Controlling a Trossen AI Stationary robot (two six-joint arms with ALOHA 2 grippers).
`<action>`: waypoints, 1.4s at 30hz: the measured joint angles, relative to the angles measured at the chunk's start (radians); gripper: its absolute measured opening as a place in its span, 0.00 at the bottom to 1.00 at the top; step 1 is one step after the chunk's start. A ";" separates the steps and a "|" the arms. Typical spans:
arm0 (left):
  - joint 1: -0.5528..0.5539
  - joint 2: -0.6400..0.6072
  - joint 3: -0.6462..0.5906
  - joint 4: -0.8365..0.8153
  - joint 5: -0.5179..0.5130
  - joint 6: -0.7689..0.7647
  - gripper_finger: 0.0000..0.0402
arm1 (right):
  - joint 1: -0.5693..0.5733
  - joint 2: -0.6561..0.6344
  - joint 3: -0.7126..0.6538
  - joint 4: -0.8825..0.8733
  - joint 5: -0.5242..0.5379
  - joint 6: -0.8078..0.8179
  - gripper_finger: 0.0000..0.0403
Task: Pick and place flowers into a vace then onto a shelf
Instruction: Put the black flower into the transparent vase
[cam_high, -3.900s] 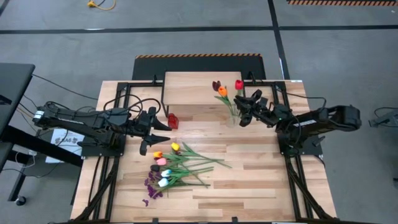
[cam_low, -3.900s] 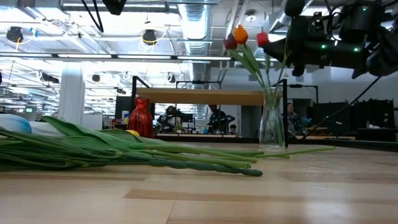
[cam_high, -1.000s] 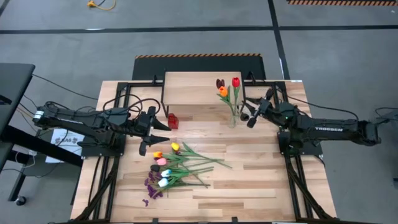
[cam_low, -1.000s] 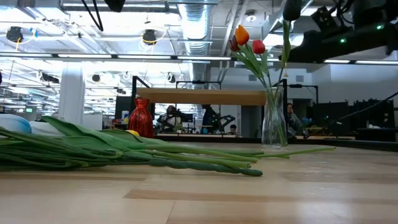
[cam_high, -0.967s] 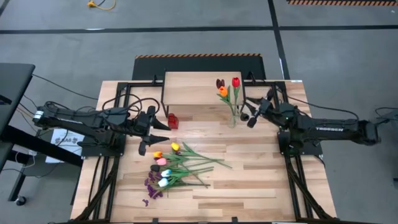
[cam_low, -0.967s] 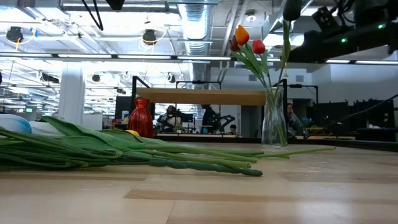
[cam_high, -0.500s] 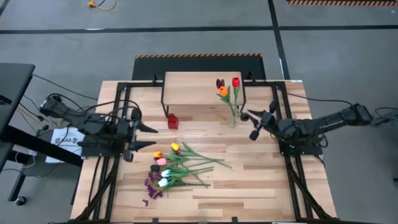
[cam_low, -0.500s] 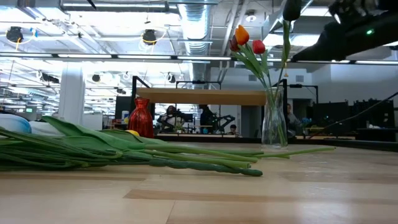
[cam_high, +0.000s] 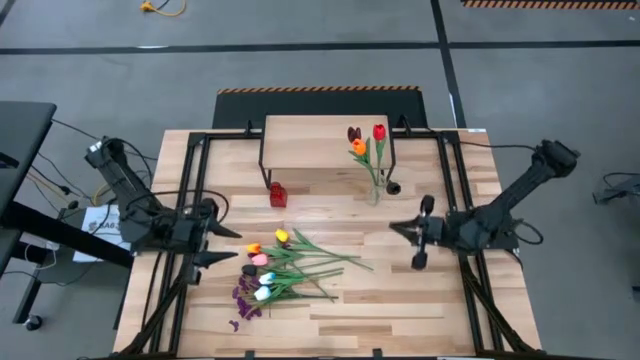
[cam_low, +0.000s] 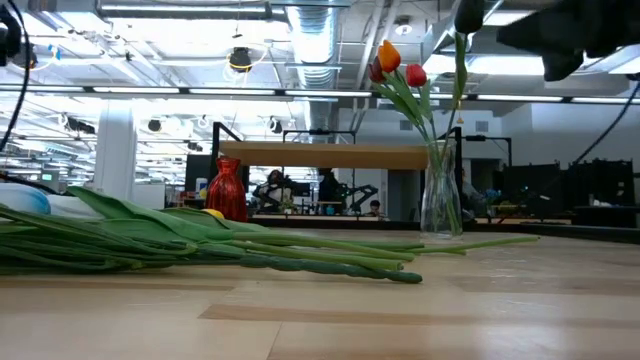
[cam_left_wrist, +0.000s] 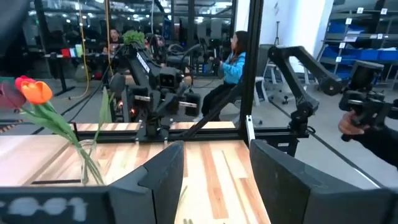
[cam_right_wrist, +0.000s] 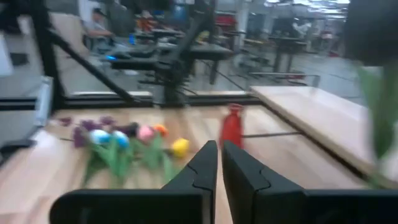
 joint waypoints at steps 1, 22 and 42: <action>-0.015 0.000 -0.016 0.031 -0.014 0.013 0.44 | 0.012 0.048 0.000 0.061 0.000 -0.003 0.03; -0.252 -0.002 -0.098 0.074 -0.088 0.026 0.44 | -0.059 0.885 0.624 0.197 -0.017 -0.057 0.02; -0.418 -0.002 -0.098 0.043 -0.236 0.116 0.44 | -0.260 1.081 0.826 -0.134 -0.293 0.168 0.12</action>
